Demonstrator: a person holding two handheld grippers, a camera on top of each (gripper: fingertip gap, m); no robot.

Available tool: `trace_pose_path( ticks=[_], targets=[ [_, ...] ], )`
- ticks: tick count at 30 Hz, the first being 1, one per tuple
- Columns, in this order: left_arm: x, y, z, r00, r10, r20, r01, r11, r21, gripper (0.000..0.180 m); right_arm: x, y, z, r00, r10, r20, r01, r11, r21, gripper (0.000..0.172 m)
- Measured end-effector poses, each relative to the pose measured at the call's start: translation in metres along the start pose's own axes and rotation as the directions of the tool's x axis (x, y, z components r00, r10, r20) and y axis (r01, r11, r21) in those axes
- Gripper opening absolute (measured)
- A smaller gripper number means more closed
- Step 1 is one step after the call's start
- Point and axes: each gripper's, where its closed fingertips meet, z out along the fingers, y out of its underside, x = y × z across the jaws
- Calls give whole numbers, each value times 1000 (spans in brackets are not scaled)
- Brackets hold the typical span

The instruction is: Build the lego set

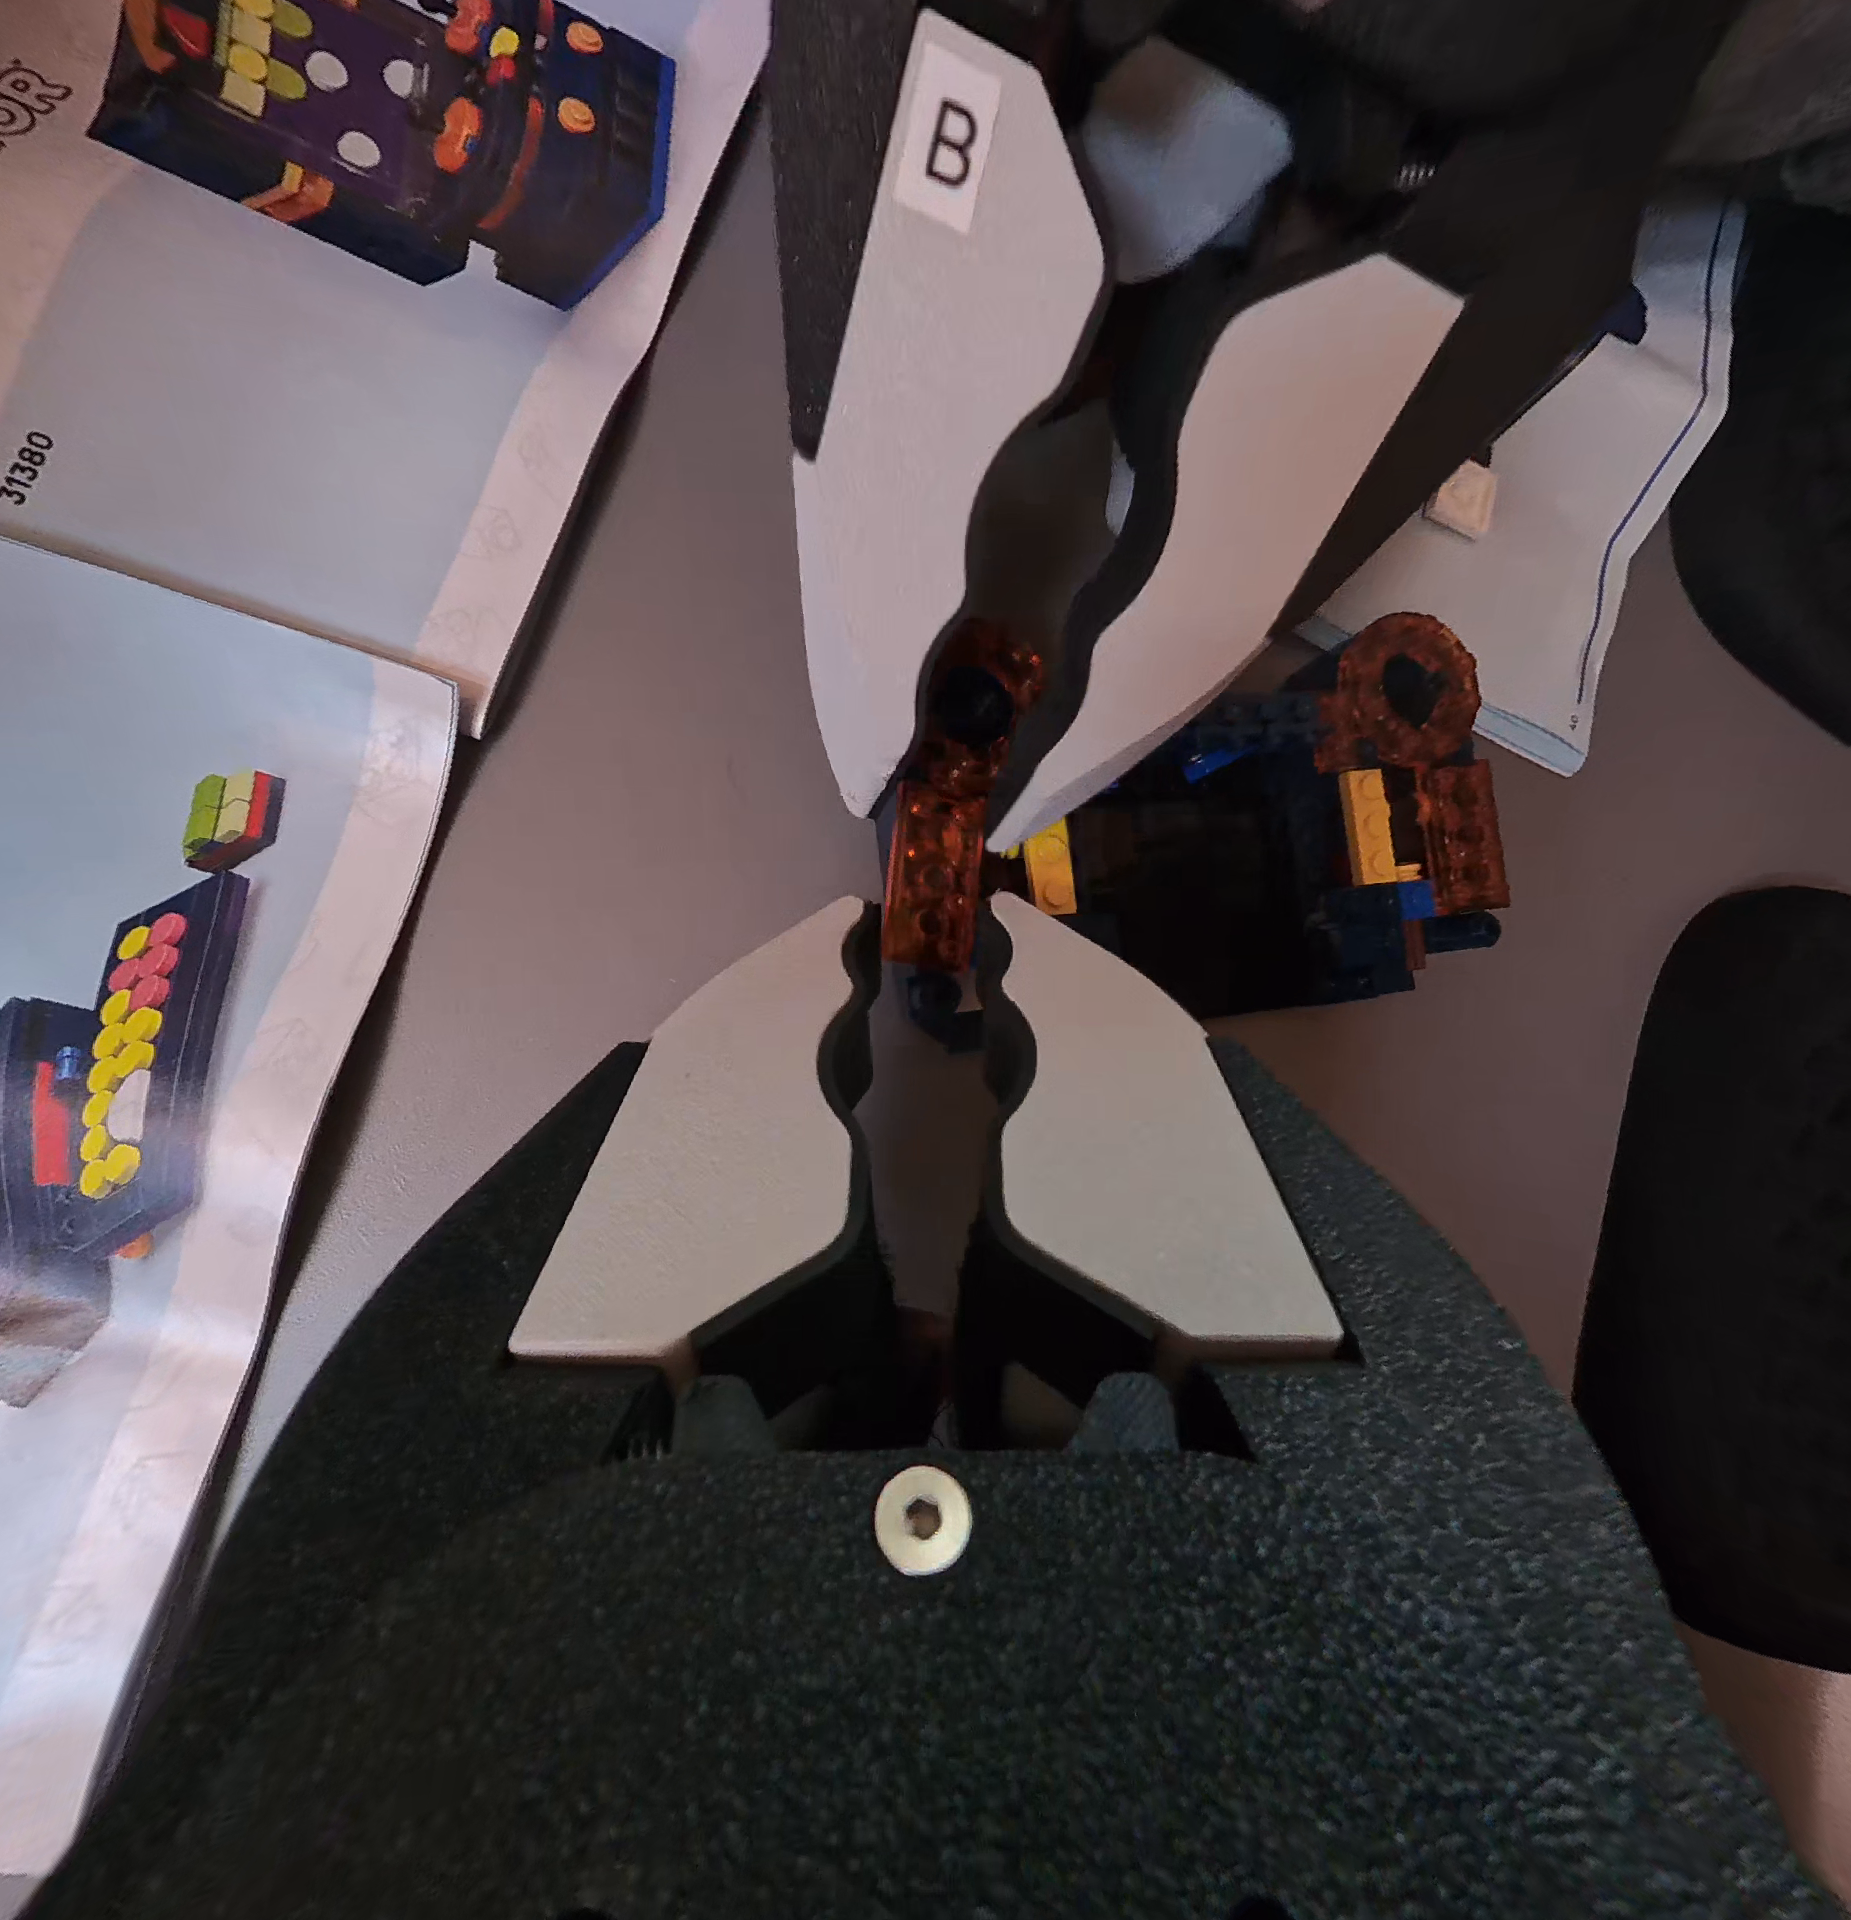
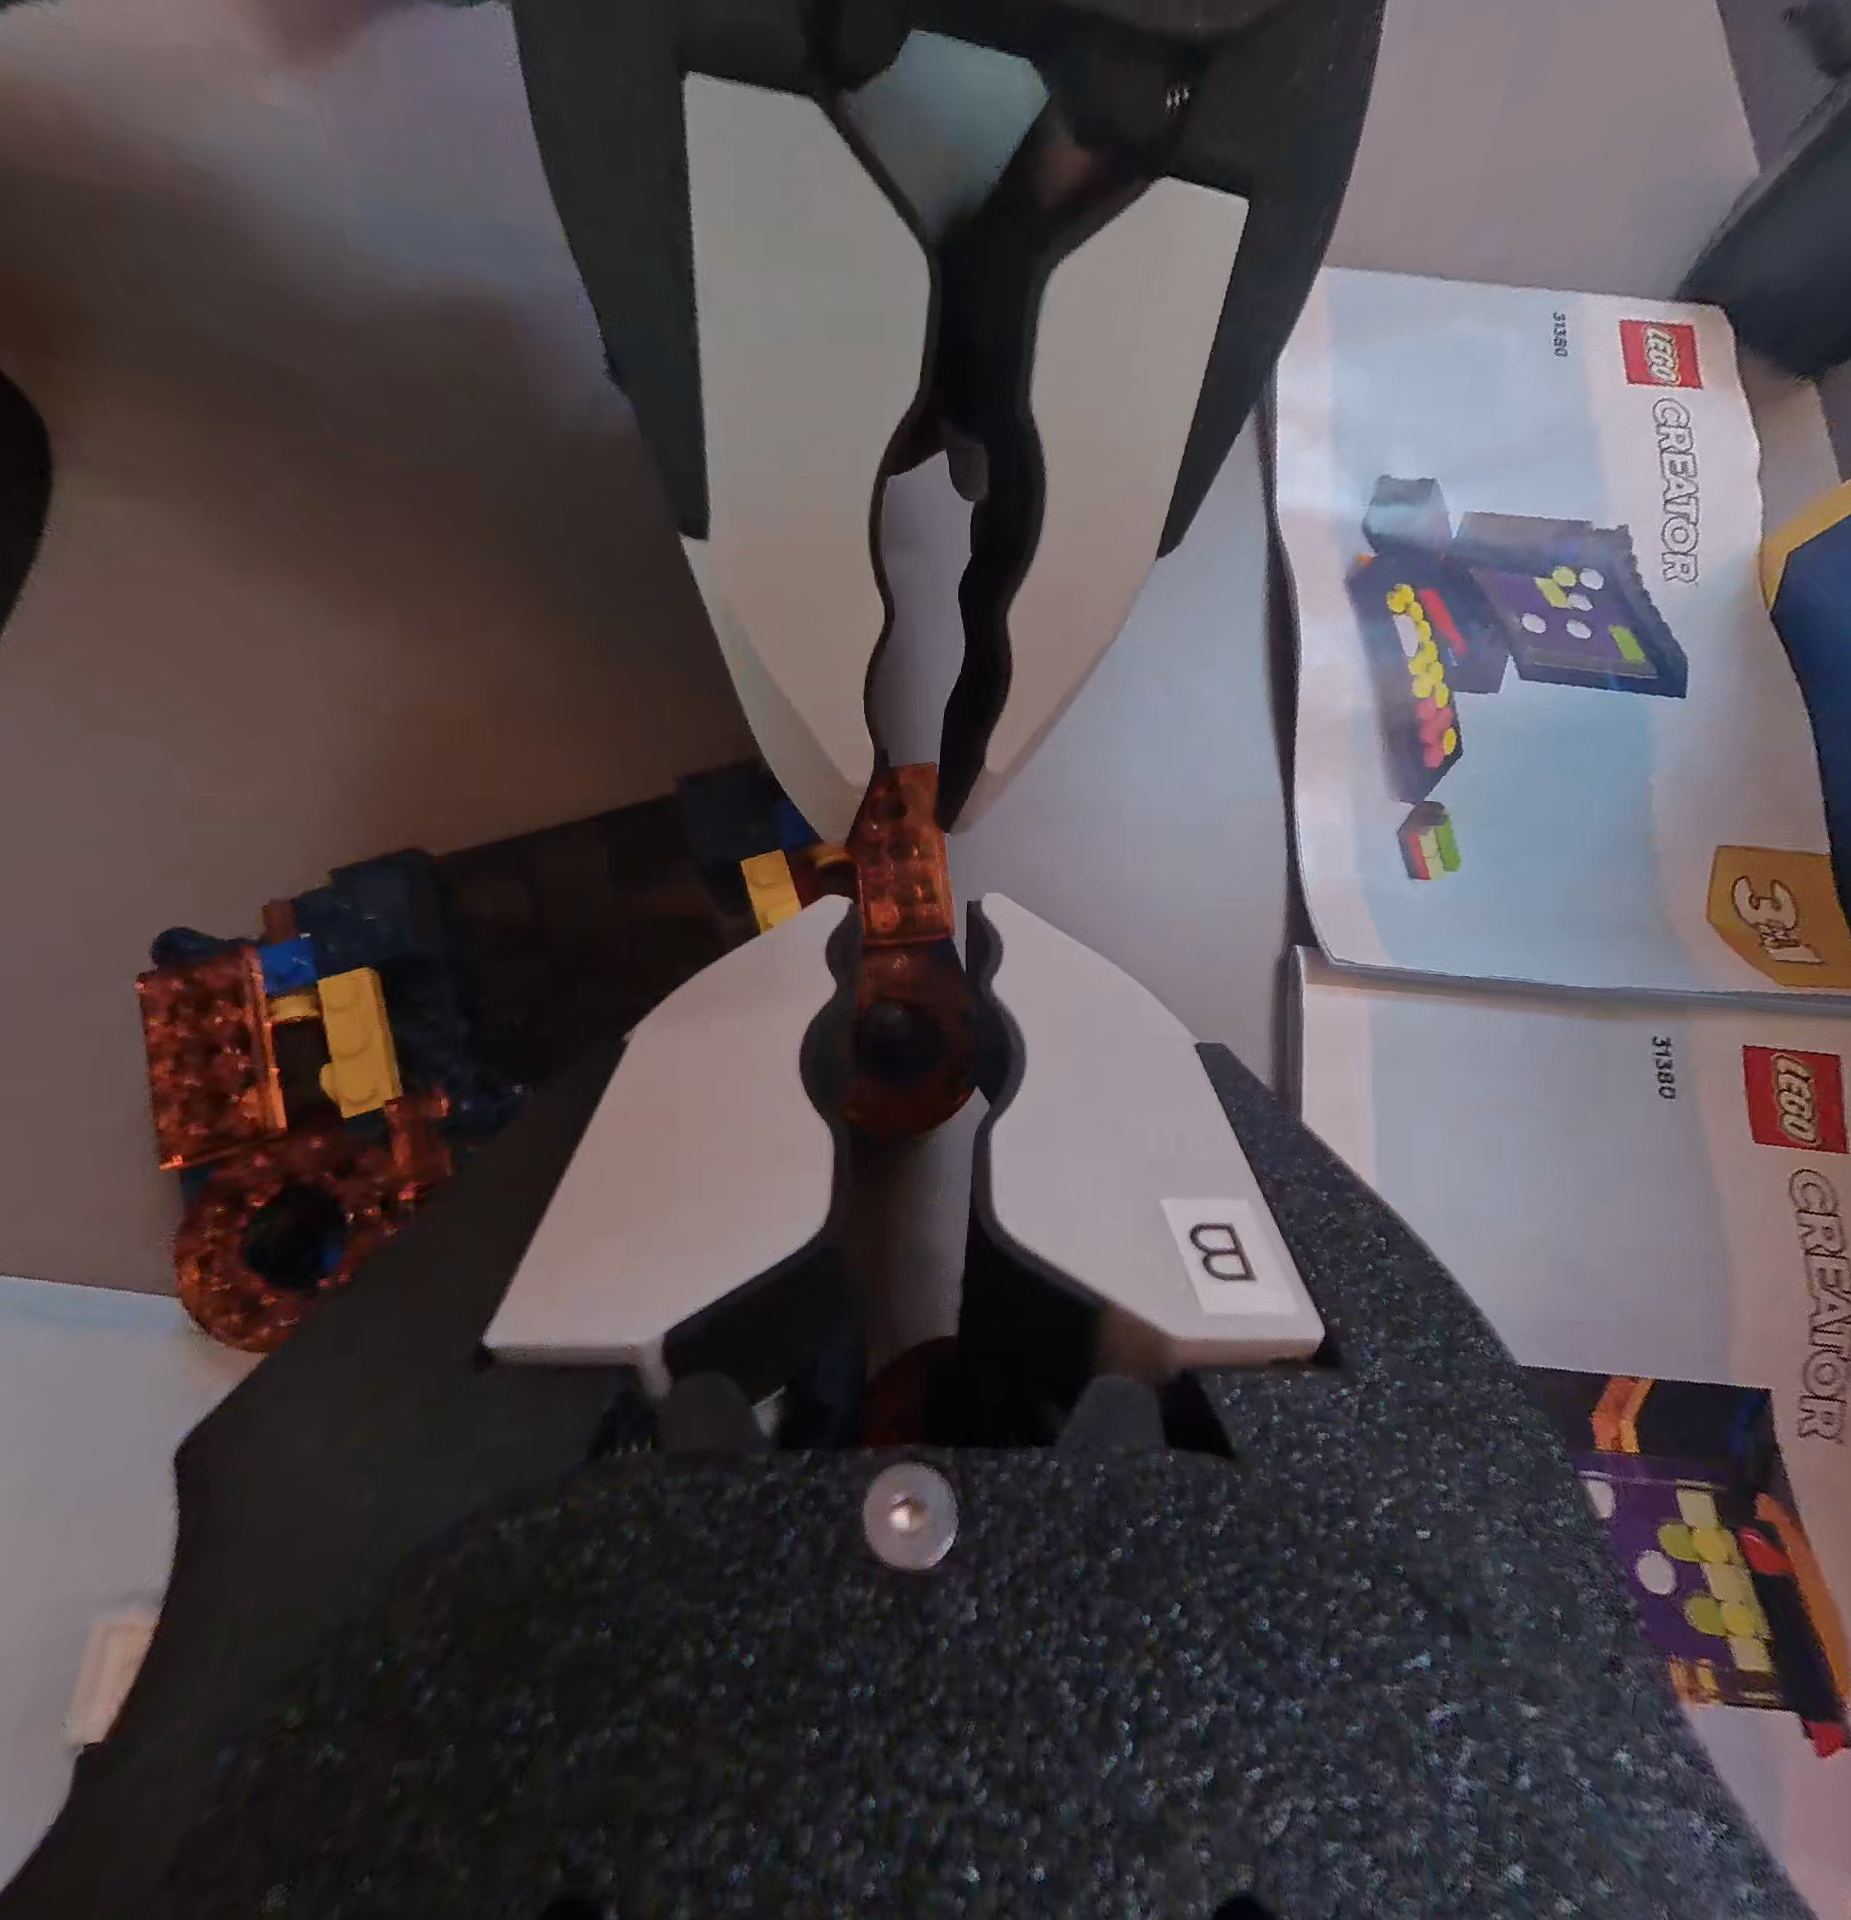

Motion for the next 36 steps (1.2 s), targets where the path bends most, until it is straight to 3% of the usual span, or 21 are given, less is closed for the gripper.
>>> trace_pose_path(
  ticks=[8, 15, 21, 31, 36],
  targets=[
    [2, 3, -1, 999, -21, -31, 21, 1000, -13, 20, -2, -2, 0, 995, -101, 10, 102, 995, -14, 16],
    [12, 10, -11, 994, 112, -17, -112, 994, -12, 30, -7, -4, -2, 987, -82, 137, 80, 997, 16, 17],
    [8, -7, -26, 980, 170, 105, -183, 975, 130, 5, -8, -3, -3, 980, -73, 186, 75, 997, -1, 17],
    [10, -9, -6, 969, 209, 131, -219, 974, 61, 1, -9, -2, 1, 978, -88, 189, 99, 994, -53, 17],
    [6, -6, -3, 982, 147, 121, -154, 987, 45, 0, -10, -2, 2, 977, -87, 193, 98, 994, -51, 17]
  ],
)
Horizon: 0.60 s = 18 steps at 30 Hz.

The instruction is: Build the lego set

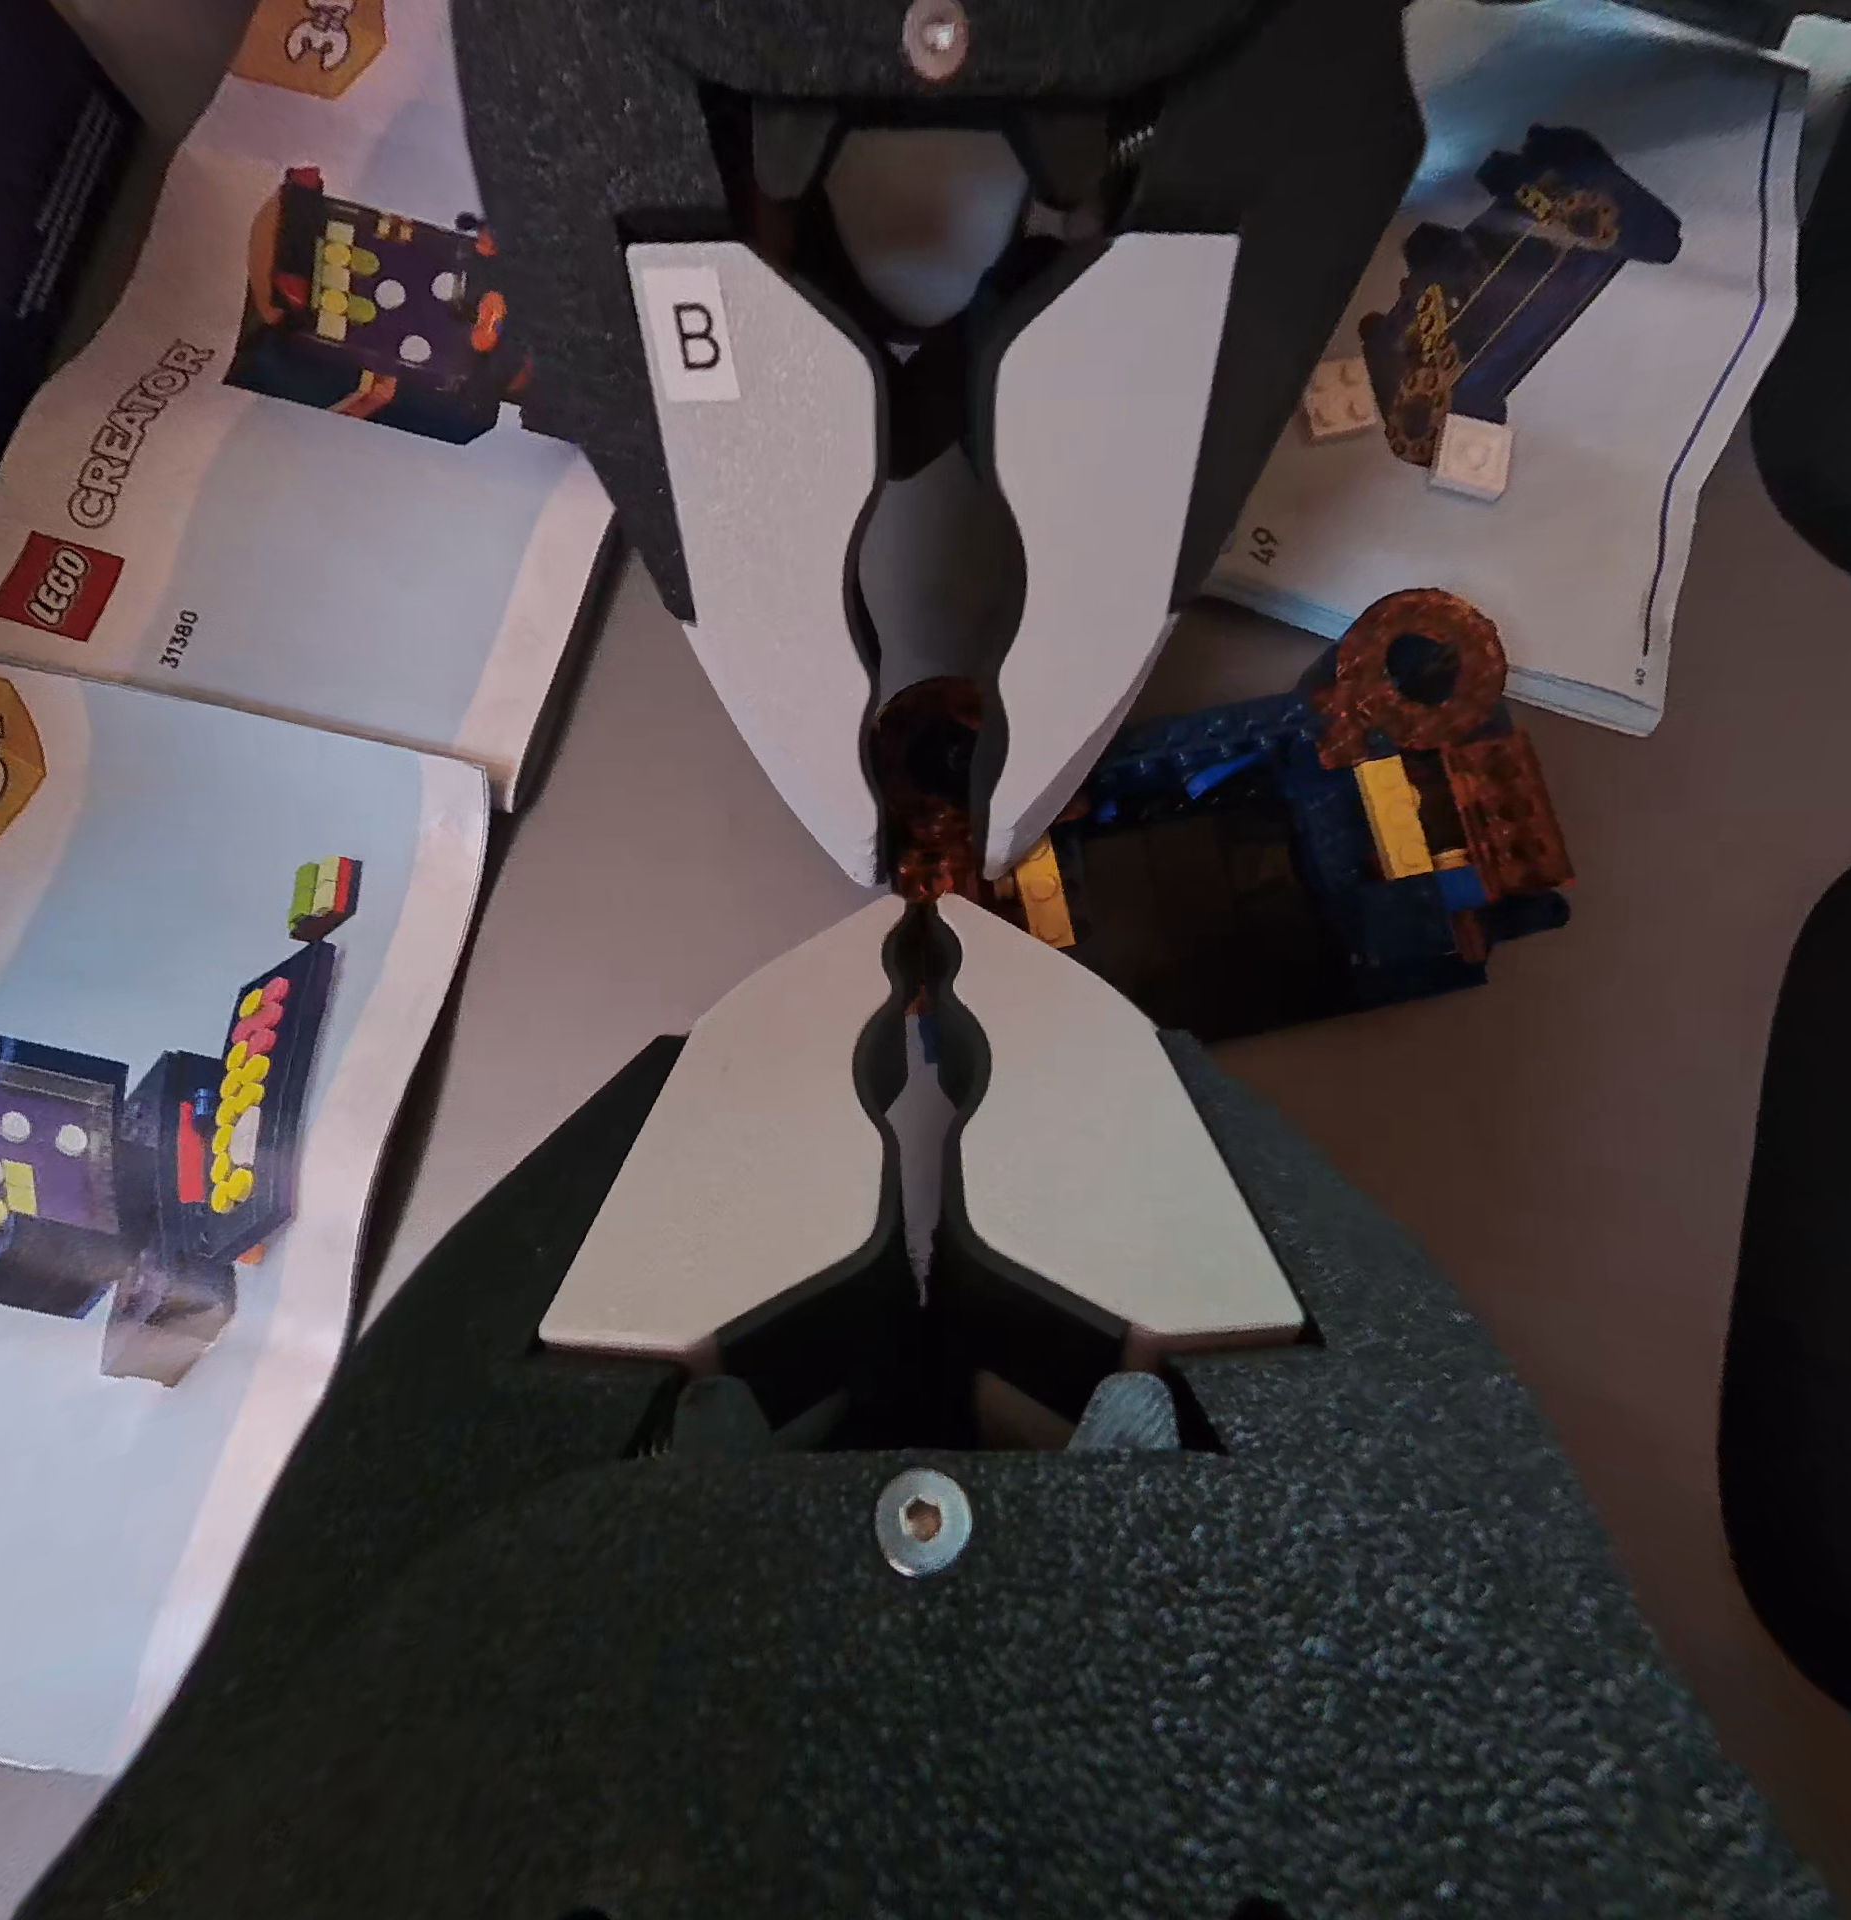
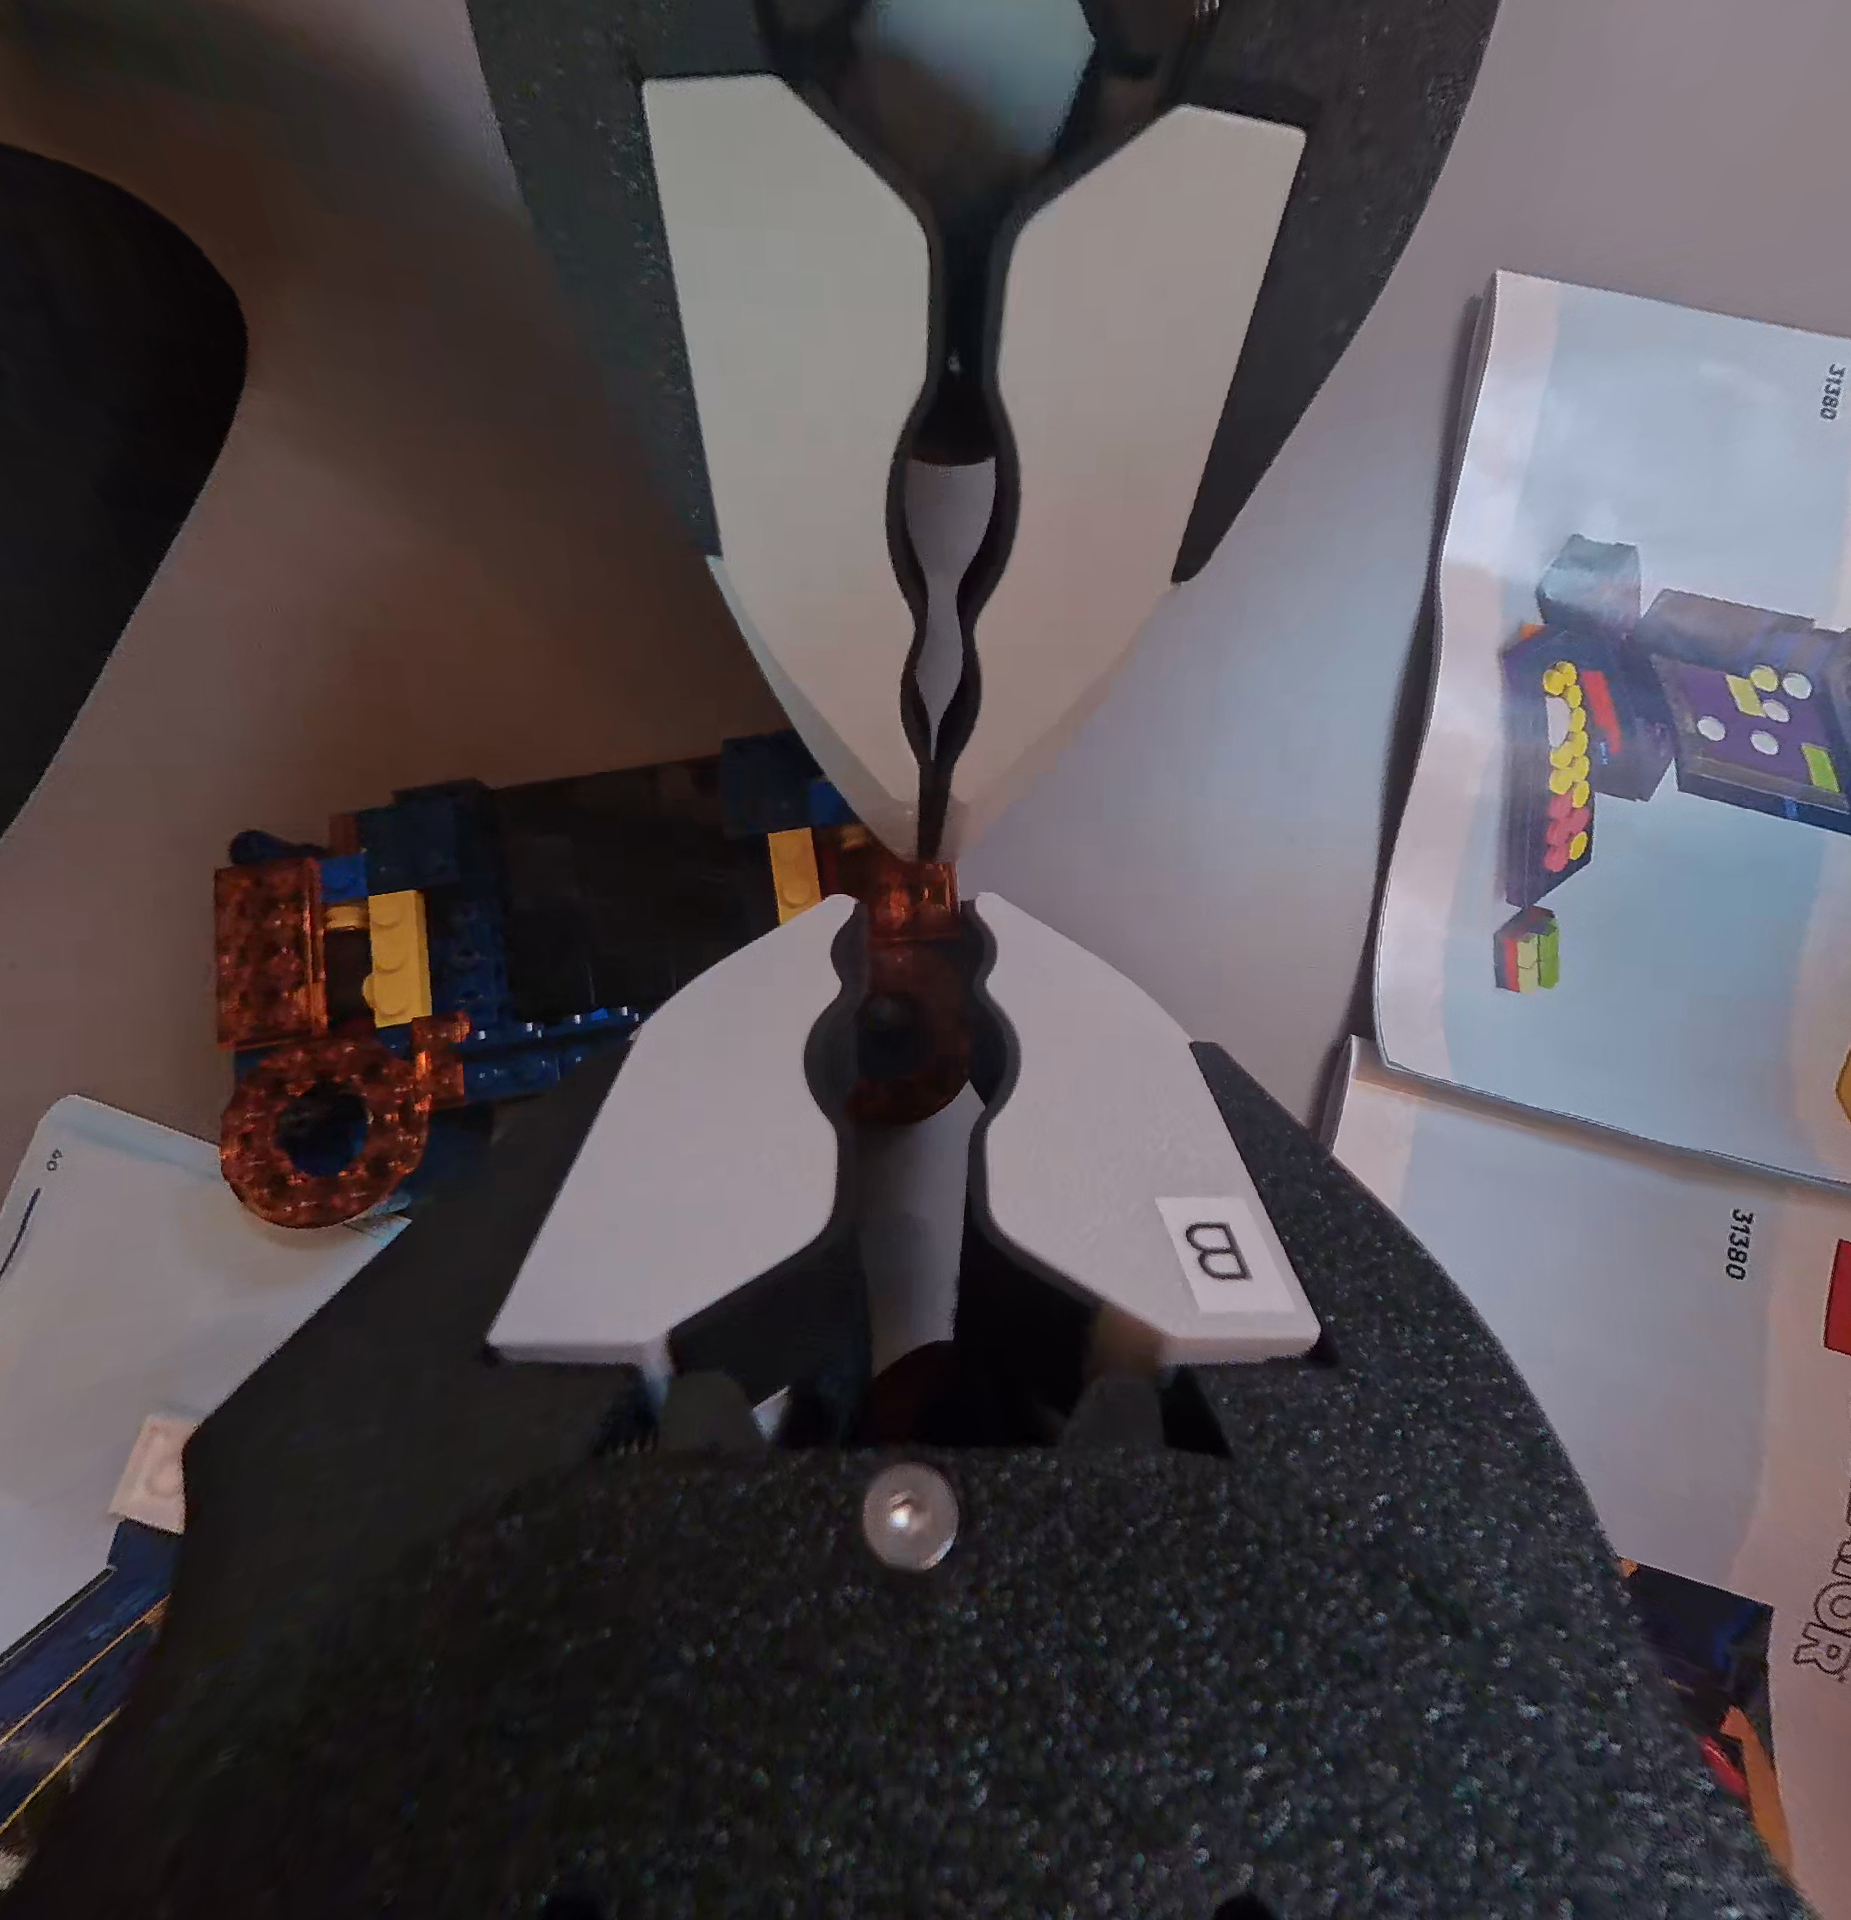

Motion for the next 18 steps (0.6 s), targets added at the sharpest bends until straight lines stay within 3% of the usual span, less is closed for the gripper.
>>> trace_pose_path(
  ticks=[7, 11, 18],
  targets=[
    [-1, 1, 0, 1000, -18, 21, 19, 999, -43, 0, 2, -2, -4, 999, 43, 14, -44, 998, 41, 20],
    [0, 1, 0, 999, -26, 44, 27, 999, -38, 0, 6, -14, -14, 991, 130, 41, -135, 976, 173, 5],
    [0, 1, 0, 996, -60, 62, 61, 998, -23, 0, 6, -7, -3, 993, 118, 16, -120, 985, 124, 3]
  ],
)
